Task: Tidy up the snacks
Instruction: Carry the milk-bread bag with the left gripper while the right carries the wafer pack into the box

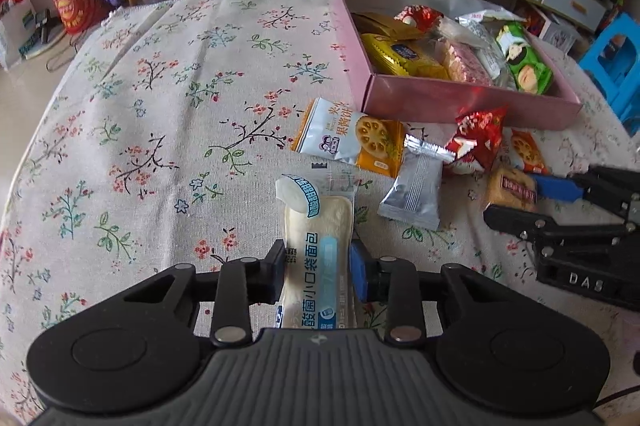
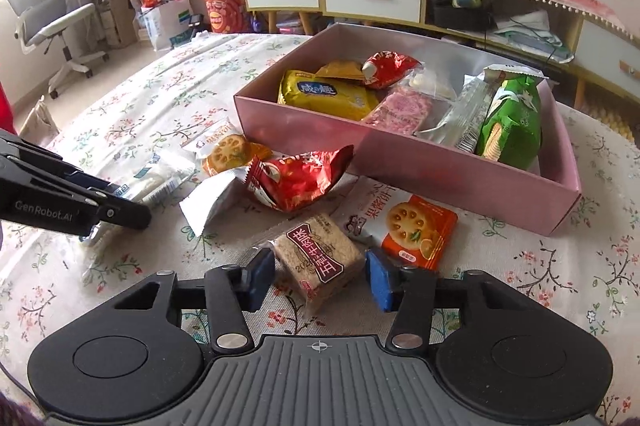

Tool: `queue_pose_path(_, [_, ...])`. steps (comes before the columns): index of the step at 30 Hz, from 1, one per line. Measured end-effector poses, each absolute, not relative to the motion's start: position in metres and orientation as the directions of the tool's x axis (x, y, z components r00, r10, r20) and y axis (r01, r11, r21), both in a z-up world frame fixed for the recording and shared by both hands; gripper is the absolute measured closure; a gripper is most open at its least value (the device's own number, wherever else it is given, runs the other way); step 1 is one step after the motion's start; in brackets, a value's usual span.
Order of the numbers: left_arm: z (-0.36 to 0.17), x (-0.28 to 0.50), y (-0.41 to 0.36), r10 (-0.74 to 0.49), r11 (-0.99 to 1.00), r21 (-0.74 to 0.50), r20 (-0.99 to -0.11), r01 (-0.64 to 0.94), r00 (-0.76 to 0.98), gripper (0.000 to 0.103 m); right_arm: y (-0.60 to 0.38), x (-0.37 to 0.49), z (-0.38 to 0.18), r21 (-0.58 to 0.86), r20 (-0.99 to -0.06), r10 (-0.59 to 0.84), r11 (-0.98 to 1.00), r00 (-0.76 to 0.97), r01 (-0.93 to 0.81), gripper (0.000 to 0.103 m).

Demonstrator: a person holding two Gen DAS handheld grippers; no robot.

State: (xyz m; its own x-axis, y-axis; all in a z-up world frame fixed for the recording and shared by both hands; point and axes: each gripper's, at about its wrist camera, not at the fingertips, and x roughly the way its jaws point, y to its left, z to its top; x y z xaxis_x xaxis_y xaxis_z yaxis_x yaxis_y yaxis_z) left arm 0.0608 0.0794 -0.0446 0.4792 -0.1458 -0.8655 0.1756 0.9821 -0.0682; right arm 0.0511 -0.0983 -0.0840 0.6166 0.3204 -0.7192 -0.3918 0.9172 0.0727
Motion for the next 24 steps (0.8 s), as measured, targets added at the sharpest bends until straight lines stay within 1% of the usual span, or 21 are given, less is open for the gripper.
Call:
queue_pose_path(7, [-0.036, 0.062, 0.085, -0.17, 0.982, -0.105, -0.854, 0.156, 0.492, 0.075, -0.101, 0.051, -0.075, 0.095, -0.727, 0.33, 0.917, 0.602, -0.388, 0.057])
queue_pose_path(17, [-0.02, 0.068, 0.091, -0.198, 0.98, -0.155, -0.826, 0.125, 0.528, 0.075, -0.113, 0.047, -0.047, 0.189, -0.702, 0.379, 0.915, 0.603, -0.356, 0.057])
queue_pose_path(24, [-0.007, 0.076, 0.083, -0.225, 0.974, -0.204, -0.798, 0.101, 0.558, 0.076, -0.127, 0.051, -0.032, 0.214, -0.686, 0.356, 0.932, 0.635, -0.291, 0.057])
